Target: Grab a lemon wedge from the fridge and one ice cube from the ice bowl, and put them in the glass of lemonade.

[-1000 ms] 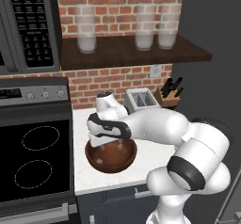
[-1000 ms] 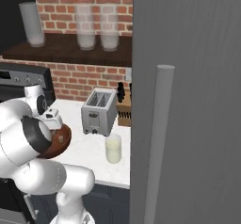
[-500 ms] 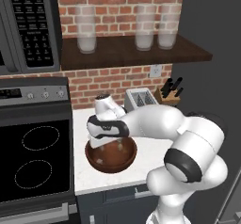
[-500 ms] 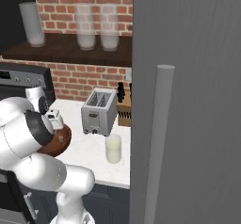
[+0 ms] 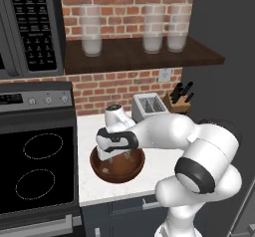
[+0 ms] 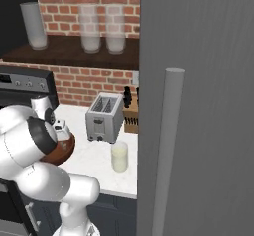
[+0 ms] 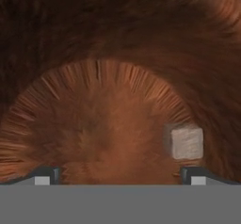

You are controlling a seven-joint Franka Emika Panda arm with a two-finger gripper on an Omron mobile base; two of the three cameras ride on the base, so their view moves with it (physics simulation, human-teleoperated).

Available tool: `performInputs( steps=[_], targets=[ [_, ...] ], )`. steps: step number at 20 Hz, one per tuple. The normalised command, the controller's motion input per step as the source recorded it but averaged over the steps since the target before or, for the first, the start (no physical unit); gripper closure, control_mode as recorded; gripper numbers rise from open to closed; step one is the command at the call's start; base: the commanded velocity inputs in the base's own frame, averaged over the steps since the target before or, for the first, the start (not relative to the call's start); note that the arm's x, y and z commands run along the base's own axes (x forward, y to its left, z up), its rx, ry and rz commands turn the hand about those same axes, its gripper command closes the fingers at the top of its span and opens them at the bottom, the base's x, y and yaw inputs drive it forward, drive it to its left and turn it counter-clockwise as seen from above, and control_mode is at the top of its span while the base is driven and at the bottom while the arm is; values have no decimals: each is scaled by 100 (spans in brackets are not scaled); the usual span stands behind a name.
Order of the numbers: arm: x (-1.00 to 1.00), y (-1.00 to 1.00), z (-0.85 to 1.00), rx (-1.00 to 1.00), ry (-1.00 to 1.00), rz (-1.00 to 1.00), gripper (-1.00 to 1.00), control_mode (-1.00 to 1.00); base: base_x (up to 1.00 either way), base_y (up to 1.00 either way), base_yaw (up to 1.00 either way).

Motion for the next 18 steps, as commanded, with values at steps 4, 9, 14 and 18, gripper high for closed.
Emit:
performInputs(
  steps=[4, 9, 14, 18],
  targets=[
    [0, 0, 0, 0, -1, 6, -100, -100, 0, 0, 0],
    [5, 0, 1, -2, 0, 1, -100, -100, 0, 0, 0],
    [0, -6, 2, -2, 0, 0, -100, -100, 0, 0, 0],
    [0, -2, 11, 0, -1, 0, -100, -100, 0, 0, 0]
  ],
)
